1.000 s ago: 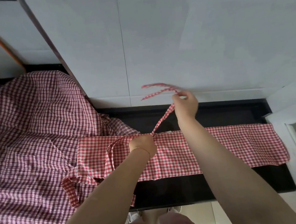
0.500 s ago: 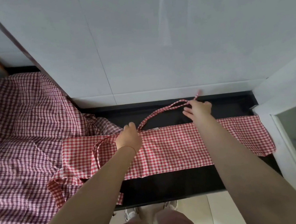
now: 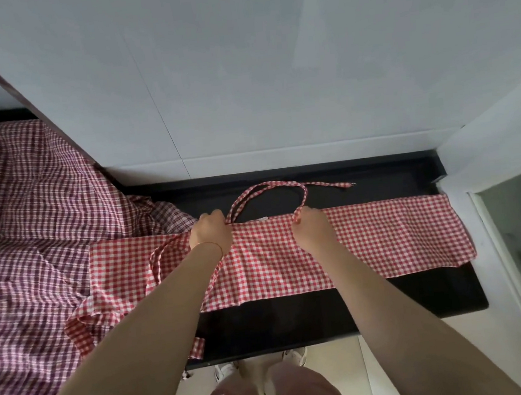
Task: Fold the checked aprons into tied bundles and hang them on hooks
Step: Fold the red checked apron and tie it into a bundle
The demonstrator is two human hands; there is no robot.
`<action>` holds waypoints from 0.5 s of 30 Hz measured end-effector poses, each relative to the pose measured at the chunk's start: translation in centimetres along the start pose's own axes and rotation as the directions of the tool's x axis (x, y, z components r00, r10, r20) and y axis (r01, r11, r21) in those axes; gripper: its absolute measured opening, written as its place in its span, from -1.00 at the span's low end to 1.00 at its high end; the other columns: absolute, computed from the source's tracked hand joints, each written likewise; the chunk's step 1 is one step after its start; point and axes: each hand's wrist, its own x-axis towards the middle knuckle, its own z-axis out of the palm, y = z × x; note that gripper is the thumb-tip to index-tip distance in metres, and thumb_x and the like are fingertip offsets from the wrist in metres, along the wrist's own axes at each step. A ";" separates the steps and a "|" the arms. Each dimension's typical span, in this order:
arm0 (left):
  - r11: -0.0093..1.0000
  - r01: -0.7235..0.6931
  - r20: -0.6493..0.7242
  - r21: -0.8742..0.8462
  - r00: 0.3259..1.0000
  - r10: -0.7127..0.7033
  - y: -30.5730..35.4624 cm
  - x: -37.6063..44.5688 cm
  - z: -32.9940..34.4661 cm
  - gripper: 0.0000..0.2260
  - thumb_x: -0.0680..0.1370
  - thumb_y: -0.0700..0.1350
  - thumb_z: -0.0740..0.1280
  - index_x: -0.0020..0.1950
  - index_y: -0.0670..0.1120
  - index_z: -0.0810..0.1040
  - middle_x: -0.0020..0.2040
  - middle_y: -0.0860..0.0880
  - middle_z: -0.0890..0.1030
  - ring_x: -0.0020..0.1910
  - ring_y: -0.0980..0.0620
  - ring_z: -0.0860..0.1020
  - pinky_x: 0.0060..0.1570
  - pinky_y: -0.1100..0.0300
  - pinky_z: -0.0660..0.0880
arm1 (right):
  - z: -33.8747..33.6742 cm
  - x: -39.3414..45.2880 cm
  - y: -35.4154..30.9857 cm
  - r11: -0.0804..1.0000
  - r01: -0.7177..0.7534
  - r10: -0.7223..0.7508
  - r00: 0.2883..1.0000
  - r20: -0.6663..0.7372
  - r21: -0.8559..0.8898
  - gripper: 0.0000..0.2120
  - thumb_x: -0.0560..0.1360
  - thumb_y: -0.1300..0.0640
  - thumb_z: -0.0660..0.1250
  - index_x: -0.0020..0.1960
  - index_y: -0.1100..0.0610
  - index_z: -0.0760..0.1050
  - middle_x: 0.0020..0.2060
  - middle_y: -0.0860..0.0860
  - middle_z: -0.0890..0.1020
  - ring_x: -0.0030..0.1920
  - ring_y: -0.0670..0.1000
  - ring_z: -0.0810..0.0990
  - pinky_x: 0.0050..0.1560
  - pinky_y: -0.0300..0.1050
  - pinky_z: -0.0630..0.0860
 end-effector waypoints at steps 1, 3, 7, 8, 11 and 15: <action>1.000 0.002 -0.030 -0.027 1.000 -0.002 0.1 -0.1 0.2 -0.80 0.65 -0.12 0.25 0.24 -0.14 0.42 0.12 -0.15 0.53 -0.04 -0.05 0.50 -0.09 0.12 0.48 | 0.4 -0.5 -0.3 0.999 0.025 -0.027 0.998 -0.053 -0.038 -0.76 0.62 0.09 0.29 0.25 0.15 0.49 0.11 0.07 0.57 0.07 0.02 0.57 0.11 -0.10 0.57; 0.998 -0.019 -0.126 -0.062 0.992 0.012 0.1 -0.9 0.4 -0.83 0.61 -0.21 0.26 0.18 -0.15 0.37 0.11 -0.15 0.50 -0.07 -0.05 0.48 -0.16 0.11 0.46 | 1.7 -2.0 -0.9 0.981 0.150 -0.169 0.971 -0.167 -0.123 -0.71 0.63 0.05 0.25 0.31 0.12 0.43 0.18 0.05 0.51 0.20 0.04 0.51 0.22 -0.06 0.52; 0.928 -0.317 -0.315 0.196 0.876 0.366 0.1 -3.7 1.7 -0.78 0.54 -0.32 0.18 0.14 -0.10 0.40 0.11 -0.06 0.43 0.00 0.03 0.37 0.12 0.13 0.45 | 5.8 -5.6 -1.1 0.873 0.418 -0.469 0.860 -0.199 -0.251 -0.61 0.62 -0.02 0.15 0.36 0.14 0.44 0.29 0.08 0.53 0.33 0.10 0.49 0.35 0.06 0.44; 0.884 -0.402 -0.301 0.241 0.835 0.461 0.1 -4.5 2.4 -0.77 0.55 -0.29 0.15 0.16 -0.08 0.41 0.14 -0.05 0.44 0.06 0.03 0.37 0.22 0.12 0.42 | 6.9 -6.0 -0.9 0.861 0.433 -0.486 0.855 -0.182 -0.266 -0.55 0.61 -0.04 0.15 0.39 0.17 0.44 0.34 0.12 0.53 0.39 0.14 0.47 0.39 0.11 0.42; 0.837 -0.494 -0.130 0.235 0.837 0.531 -0.9 -5.7 5.7 -0.57 0.65 -0.08 -0.01 0.51 -0.11 0.26 0.52 -0.08 0.27 0.51 -0.06 0.21 0.54 0.02 0.12 | 9.3 -6.1 -0.2 0.856 0.451 -0.495 0.855 -0.153 -0.253 -0.44 0.59 -0.13 0.17 0.46 0.20 0.40 0.43 0.15 0.46 0.48 0.15 0.38 0.48 0.16 0.31; 0.805 -0.469 0.010 0.363 0.866 0.500 -3.9 -5.3 8.3 -0.35 0.56 0.23 -0.40 0.59 -0.04 -0.33 0.60 -0.03 -0.32 0.56 0.00 -0.36 0.55 -0.02 -0.29 | 9.4 -5.2 2.7 0.811 0.486 -0.545 0.830 -0.117 -0.327 -0.46 0.69 -0.12 -0.04 0.57 0.13 0.23 0.53 0.11 0.32 0.58 0.12 0.17 0.55 0.17 0.13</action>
